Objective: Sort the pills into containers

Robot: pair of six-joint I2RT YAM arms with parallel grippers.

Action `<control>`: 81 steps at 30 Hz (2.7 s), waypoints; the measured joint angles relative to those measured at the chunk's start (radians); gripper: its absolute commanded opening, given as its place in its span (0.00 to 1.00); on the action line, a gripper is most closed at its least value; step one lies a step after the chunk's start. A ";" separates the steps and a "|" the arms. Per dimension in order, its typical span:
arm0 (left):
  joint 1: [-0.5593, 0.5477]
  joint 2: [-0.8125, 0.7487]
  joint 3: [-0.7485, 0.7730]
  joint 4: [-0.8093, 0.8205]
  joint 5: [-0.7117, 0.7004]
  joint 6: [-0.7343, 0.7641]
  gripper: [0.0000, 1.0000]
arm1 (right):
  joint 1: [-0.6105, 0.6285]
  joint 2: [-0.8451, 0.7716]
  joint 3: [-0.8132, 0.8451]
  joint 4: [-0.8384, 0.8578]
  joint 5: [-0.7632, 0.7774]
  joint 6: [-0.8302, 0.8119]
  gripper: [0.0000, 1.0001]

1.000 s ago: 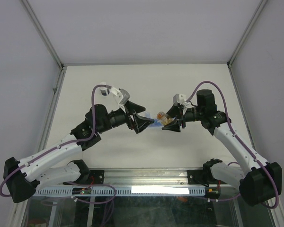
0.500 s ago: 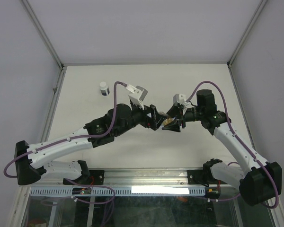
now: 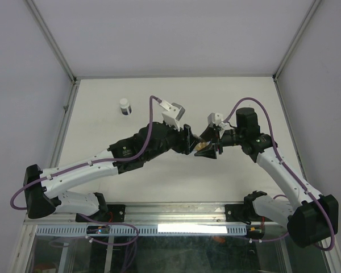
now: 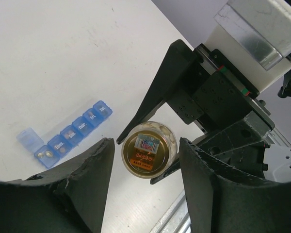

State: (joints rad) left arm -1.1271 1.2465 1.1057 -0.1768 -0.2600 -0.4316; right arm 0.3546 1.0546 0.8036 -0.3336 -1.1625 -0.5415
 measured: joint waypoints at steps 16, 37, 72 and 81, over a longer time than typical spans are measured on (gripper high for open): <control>0.002 0.024 0.025 -0.035 0.051 0.055 0.23 | -0.002 0.000 0.000 -0.005 0.002 -0.002 0.00; 0.218 0.081 0.018 -0.035 0.789 0.789 0.78 | -0.006 0.000 0.000 -0.007 -0.005 -0.009 0.00; 0.027 -0.052 -0.065 0.066 0.102 0.027 0.79 | -0.011 0.000 0.000 -0.006 -0.004 -0.007 0.00; 0.027 -0.019 -0.027 0.027 0.076 0.029 0.61 | -0.011 0.000 0.000 -0.006 -0.004 -0.007 0.00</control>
State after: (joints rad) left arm -1.1000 1.2274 1.0782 -0.1501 -0.1837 -0.4023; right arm 0.3435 1.0550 0.8036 -0.3401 -1.1664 -0.5488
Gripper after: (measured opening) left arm 0.627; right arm 0.550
